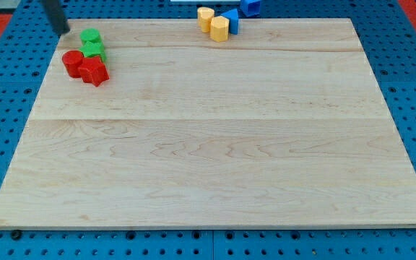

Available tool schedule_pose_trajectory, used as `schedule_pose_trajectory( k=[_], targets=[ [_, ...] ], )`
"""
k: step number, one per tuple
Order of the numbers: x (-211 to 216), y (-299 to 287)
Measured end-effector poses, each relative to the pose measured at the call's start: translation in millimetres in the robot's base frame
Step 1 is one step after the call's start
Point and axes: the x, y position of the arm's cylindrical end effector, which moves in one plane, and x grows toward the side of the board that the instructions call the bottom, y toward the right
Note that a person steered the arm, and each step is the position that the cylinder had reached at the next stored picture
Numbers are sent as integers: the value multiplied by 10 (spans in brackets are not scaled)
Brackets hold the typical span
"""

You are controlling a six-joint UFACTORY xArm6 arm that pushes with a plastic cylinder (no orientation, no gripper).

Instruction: Push the green circle towards the center of the board

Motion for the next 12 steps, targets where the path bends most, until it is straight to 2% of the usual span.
schedule_pose_trajectory(
  k=[2, 4, 5, 6, 7, 8, 9, 12],
  targets=[
    [645, 473],
    [824, 1468],
    [743, 1957],
    [345, 2042],
    [168, 2263],
    [889, 2587],
    [1551, 2565],
    [1586, 2727]
  ],
)
